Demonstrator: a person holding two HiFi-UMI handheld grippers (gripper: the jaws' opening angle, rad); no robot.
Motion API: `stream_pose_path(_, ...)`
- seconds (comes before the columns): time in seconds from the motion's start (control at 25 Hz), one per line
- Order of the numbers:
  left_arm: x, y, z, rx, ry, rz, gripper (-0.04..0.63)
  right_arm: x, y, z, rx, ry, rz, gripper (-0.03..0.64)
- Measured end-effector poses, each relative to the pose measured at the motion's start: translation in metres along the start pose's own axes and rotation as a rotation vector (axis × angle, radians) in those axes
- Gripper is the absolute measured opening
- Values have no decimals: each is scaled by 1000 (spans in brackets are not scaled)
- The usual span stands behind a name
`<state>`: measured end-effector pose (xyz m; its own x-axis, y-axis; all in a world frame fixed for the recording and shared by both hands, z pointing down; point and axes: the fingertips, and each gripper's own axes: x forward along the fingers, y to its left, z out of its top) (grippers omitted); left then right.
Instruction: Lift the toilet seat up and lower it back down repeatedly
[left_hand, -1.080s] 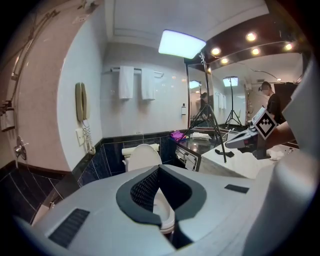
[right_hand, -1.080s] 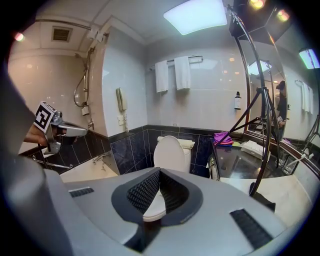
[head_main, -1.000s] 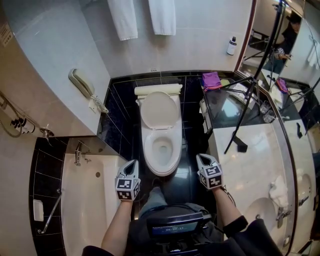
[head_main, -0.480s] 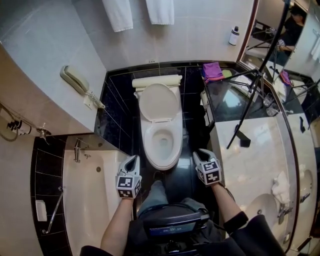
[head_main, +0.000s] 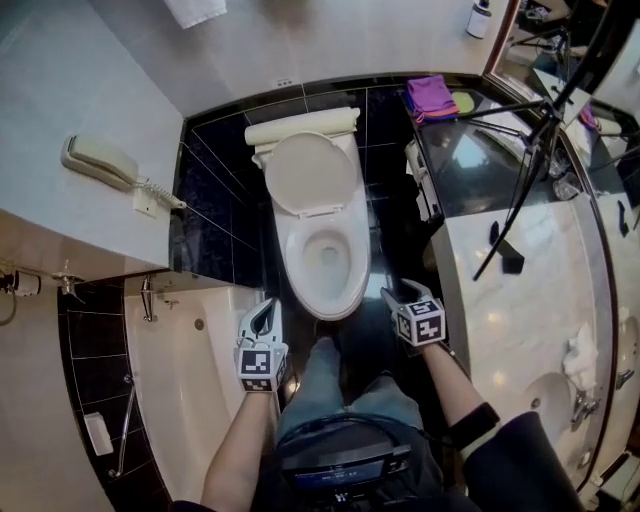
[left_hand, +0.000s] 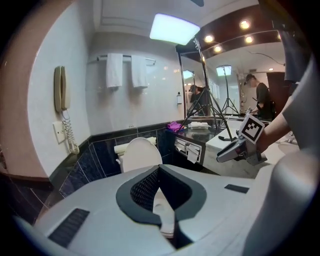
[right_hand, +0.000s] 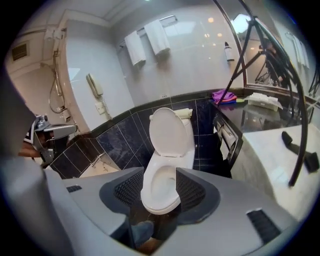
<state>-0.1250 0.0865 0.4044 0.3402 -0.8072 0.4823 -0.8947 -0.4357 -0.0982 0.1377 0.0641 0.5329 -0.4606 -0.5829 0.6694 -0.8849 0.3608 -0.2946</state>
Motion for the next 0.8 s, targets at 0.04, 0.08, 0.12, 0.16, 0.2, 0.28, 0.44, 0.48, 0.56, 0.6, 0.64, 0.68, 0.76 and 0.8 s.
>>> stream_pose_path(0.04,8,2,-6,2,5,1,-8,13,-5,-6,34,11,5,222)
stream_pose_path(0.08,17,4,-12,1,8,2,-8,26,-12,-11,69,22,8,222)
stream_pose_path(0.12,26,6,-18,1,10,4,-8,40,-18,-16,102,33,11,222)
stream_pose_path(0.16,35,10,-25,1,11,9,-8,55,-24,-22,134,44,15,222)
stream_pose_path(0.2,43,13,-32,1,12,18,-8,71,-28,-30,164,53,20,222)
stream_pose_path(0.28,58,21,-48,-3,15,38,-8,100,-37,-48,210,73,32,222)
stream_pose_path(0.44,89,21,-87,-7,16,29,-8,161,-55,-89,264,113,47,222)
stream_pose_path(0.48,97,19,-97,-3,14,15,-8,176,-59,-101,284,121,54,222)
stream_pose_path(0.56,112,16,-119,7,15,-3,-8,204,-67,-123,335,131,74,221)
stream_pose_path(0.6,120,15,-130,9,18,-3,-8,216,-72,-133,365,134,85,221)
stream_pose_path(0.64,127,15,-141,7,23,1,-8,229,-76,-143,397,134,96,221)
stream_pose_path(0.68,133,14,-151,0,27,3,-8,240,-81,-153,429,134,107,221)
stream_pose_path(0.76,146,9,-168,-22,28,3,-8,262,-91,-173,487,135,128,221)
stream_pose_path(0.8,151,7,-177,-27,30,4,-8,272,-95,-183,511,136,138,221)
